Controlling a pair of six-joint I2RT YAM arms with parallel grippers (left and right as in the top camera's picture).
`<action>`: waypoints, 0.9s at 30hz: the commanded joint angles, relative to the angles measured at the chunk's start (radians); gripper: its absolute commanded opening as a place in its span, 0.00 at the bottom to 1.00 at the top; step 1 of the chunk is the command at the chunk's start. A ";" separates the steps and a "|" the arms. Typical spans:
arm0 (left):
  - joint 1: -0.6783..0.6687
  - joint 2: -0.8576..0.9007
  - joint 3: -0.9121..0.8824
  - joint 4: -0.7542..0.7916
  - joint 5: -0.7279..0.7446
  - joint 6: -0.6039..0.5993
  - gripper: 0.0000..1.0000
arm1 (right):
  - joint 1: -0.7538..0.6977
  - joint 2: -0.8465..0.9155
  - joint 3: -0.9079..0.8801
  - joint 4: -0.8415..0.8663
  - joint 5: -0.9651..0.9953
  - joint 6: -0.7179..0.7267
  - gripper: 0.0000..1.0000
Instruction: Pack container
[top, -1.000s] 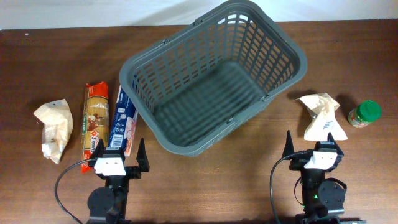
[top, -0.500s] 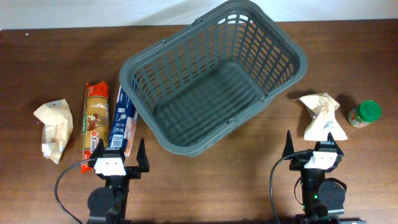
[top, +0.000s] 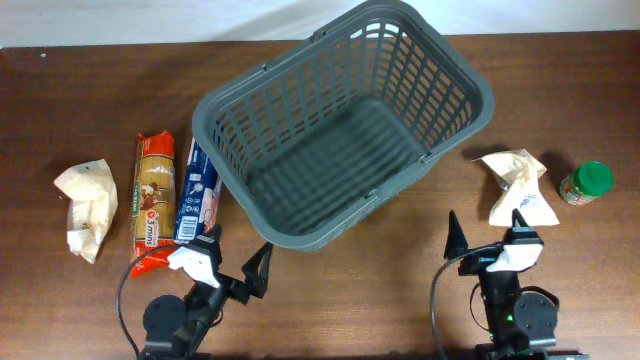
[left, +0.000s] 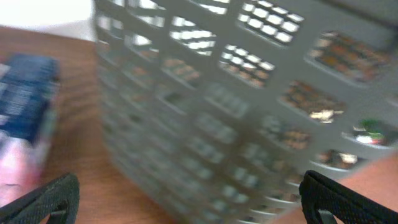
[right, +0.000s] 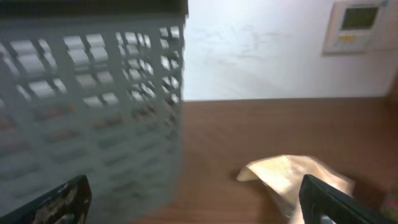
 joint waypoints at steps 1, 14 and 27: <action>-0.003 0.007 0.179 0.006 0.172 -0.093 0.99 | 0.005 -0.007 0.138 0.017 -0.127 0.298 0.98; -0.003 0.644 1.194 -0.703 0.100 0.225 0.99 | 0.005 0.245 0.840 -0.694 -0.340 0.046 0.99; -0.003 1.292 2.195 -1.468 0.113 0.507 0.99 | 0.005 0.978 1.799 -1.343 -0.406 -0.006 0.99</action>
